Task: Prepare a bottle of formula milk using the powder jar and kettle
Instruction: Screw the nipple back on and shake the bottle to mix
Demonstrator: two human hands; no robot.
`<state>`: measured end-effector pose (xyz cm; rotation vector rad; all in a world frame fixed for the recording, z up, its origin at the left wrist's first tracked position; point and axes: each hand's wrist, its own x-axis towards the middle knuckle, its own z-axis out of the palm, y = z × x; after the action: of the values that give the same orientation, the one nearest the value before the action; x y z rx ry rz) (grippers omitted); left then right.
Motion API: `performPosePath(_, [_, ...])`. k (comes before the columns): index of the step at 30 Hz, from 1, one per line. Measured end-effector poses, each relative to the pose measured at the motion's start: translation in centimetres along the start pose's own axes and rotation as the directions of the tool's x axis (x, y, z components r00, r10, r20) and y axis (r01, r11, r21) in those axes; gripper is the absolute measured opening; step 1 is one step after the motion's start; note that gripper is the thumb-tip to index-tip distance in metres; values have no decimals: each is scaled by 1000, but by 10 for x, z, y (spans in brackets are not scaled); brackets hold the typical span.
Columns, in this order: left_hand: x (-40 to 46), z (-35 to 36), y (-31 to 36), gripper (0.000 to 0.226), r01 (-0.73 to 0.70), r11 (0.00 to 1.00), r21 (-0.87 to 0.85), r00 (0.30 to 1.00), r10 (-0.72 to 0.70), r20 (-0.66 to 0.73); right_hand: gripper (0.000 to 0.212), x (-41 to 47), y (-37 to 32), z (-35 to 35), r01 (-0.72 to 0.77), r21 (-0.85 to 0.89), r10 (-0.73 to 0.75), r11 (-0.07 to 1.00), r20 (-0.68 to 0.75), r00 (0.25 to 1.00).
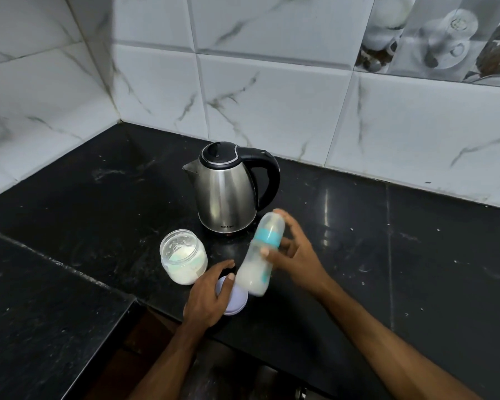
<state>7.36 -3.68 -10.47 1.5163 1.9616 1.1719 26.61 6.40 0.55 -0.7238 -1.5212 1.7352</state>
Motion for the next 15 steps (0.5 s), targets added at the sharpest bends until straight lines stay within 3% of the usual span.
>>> performPosePath(2, [-1, 1, 2, 48, 2, 1000, 6, 1000, -2, -18, 78, 11, -7, -6, 28, 214, 23, 976, -234, 972])
performPosePath(4, [-1, 1, 2, 48, 5, 1000, 7, 1000, -5, -20, 73, 17, -9, -10, 80, 308, 27, 948, -330, 944])
performPosePath(5, [-1, 1, 1, 47, 4, 1000, 8, 1000, -4, -19, 72, 15, -9, -10, 65, 257, 11, 964, -285, 958])
performPosePath(7, [0, 1, -2, 45, -2, 1000, 0, 1000, 2, -7, 74, 6, -5, -6, 6, 44, -4, 999, -47, 999])
performPosePath(9, [1, 1, -3, 44, -5, 1000, -9, 1000, 5, -1, 78, 1, 0, -6, 8, -86, 4, 996, 134, 991])
performPosePath(10, [1, 2, -3, 44, -7, 1000, -9, 1000, 7, -5, 79, 2, -2, -6, 20, -61, -13, 998, 106, 994])
performPosePath(13, [-1, 2, 1, 48, 2, 1000, 1, 1000, -2, -26, 81, 18, -9, -12, 35, 199, 11, 979, -225, 974])
performPosePath(15, [-1, 2, 0, 49, 7, 1000, 2, 1000, -7, -23, 77, 17, -9, -13, 52, 208, 0, 977, -243, 970])
